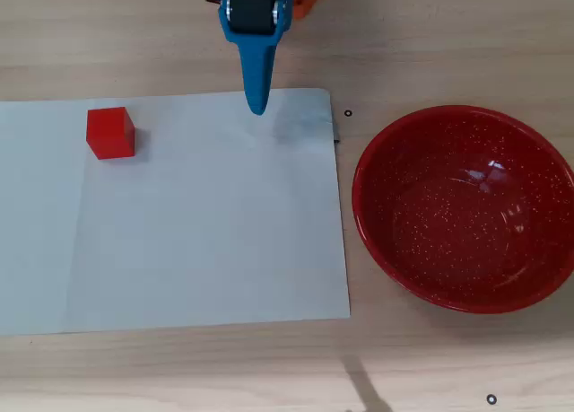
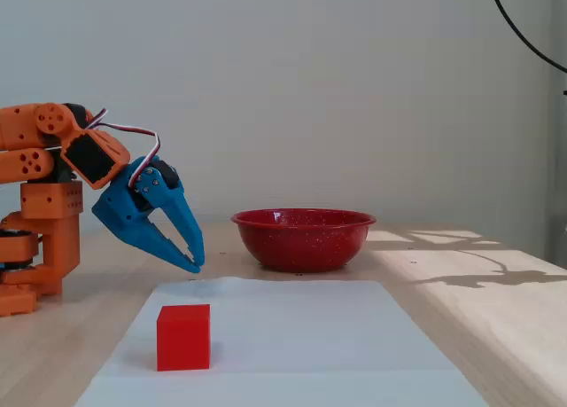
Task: Grasp the red cube and put it in the red bowl
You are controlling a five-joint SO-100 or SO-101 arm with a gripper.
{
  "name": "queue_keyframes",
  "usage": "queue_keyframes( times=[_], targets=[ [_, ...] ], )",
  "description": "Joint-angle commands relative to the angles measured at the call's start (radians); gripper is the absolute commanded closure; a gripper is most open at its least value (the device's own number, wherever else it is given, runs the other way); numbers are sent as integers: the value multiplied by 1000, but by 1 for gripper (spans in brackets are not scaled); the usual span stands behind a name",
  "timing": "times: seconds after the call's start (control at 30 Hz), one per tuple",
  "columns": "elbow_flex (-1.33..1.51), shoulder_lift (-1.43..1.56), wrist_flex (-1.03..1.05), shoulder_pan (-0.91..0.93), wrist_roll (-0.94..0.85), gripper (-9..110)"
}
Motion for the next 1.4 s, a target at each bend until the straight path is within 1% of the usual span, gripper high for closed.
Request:
queue_keyframes(
  times=[0.0, 0.7, 0.83, 1.0, 1.37],
  targets=[
    [11, 11, 15, 0, 15, 101],
    [11, 11, 15, 8, 26, 101],
    [-11, -31, 25, 15, 71, 101],
    [-137, -140, 98, 8, 89, 101],
    [-563, -423, 350, -15, 91, 101]
  ],
)
